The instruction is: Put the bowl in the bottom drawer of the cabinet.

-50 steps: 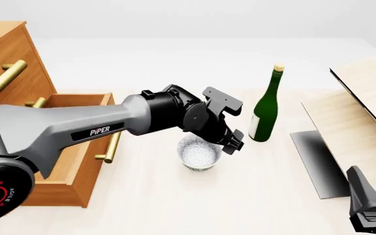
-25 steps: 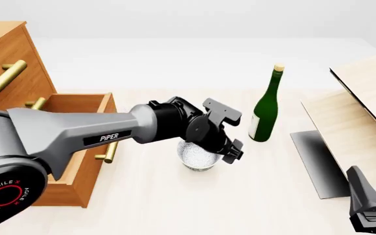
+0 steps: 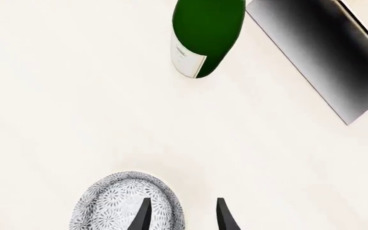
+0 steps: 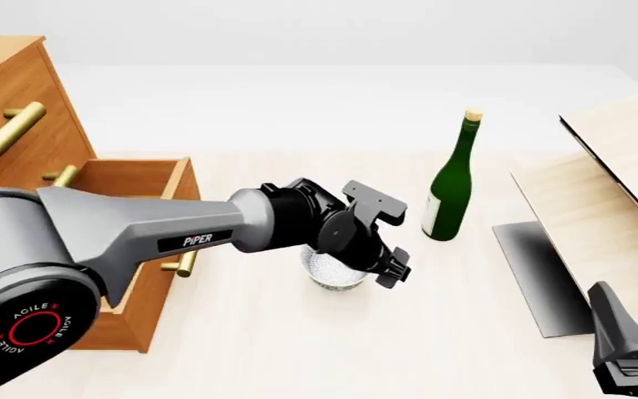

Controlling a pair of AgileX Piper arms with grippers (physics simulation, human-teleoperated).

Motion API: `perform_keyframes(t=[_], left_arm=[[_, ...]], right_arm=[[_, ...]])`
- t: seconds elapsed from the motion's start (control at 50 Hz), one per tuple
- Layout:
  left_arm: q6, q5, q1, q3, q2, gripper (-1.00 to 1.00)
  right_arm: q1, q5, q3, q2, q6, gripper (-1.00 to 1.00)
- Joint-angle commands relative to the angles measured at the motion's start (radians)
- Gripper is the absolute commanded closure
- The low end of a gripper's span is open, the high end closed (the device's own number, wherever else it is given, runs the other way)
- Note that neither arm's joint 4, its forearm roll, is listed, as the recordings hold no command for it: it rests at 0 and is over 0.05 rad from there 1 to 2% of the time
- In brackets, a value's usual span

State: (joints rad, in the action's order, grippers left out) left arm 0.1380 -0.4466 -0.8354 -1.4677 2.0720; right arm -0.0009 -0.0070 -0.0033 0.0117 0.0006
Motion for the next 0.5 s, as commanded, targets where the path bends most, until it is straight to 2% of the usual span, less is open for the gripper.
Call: perform_keyframes(t=[0.02, 0.5], left_arm=[[0.012, 0.011, 0.009, -0.002, 0.018, -1.00], [0.026, 0.039, 0.010, 0.024, 0.028, -1.00]], right_arm=[[0.000, 0.000, 0.000, 0.000, 0.000, -1.00], [0.000, 0.000, 0.000, 0.000, 0.000, -1.00]])
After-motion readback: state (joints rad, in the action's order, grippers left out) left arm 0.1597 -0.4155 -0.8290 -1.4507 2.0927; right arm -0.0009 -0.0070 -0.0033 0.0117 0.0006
